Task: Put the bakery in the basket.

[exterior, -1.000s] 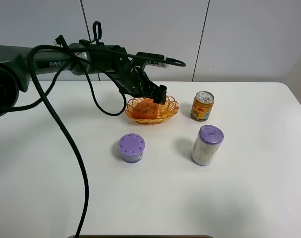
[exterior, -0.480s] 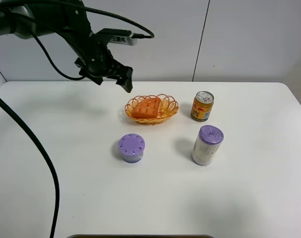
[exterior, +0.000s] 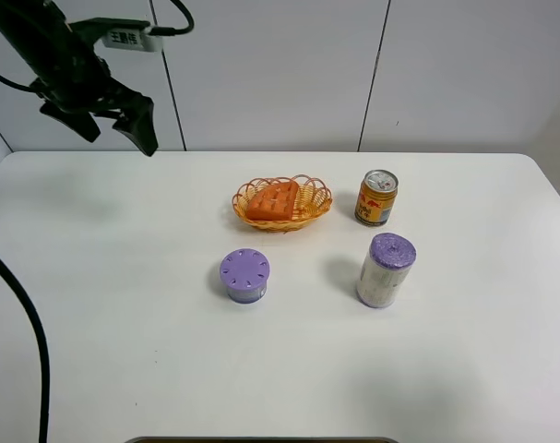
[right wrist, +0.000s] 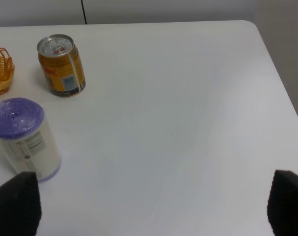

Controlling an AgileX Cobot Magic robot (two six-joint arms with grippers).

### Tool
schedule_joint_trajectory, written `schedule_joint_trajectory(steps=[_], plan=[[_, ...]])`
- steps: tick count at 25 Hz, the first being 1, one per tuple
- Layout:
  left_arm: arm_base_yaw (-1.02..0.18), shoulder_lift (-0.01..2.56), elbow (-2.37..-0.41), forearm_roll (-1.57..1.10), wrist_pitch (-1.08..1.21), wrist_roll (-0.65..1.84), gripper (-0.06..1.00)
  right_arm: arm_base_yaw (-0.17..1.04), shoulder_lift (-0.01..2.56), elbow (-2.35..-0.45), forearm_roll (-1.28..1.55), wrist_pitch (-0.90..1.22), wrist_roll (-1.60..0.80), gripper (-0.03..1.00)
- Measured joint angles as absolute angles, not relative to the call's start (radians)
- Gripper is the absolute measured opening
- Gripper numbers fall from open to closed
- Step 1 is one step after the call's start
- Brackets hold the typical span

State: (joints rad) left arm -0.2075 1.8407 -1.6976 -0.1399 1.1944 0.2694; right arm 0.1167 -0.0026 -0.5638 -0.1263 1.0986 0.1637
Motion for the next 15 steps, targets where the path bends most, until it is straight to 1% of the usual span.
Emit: schedule_joint_trajectory(steps=[4,8,15], plan=[[-0.141,1.721,-1.580,-0.147,1.198,0.275,0.99,0.117,-0.003,-0.564,-0.126,1.099,0.164,0.91],[-0.086,1.566,-1.403,-0.151,1.170,0.273,0.99,0.117,-0.003,-0.564,-0.126,1.099,0.164,0.91],[0.003,1.240,-1.100,-0.133,1.135,0.190,0.99,0.117,-0.003,-0.564,-0.126,1.099,0.164,0.91]])
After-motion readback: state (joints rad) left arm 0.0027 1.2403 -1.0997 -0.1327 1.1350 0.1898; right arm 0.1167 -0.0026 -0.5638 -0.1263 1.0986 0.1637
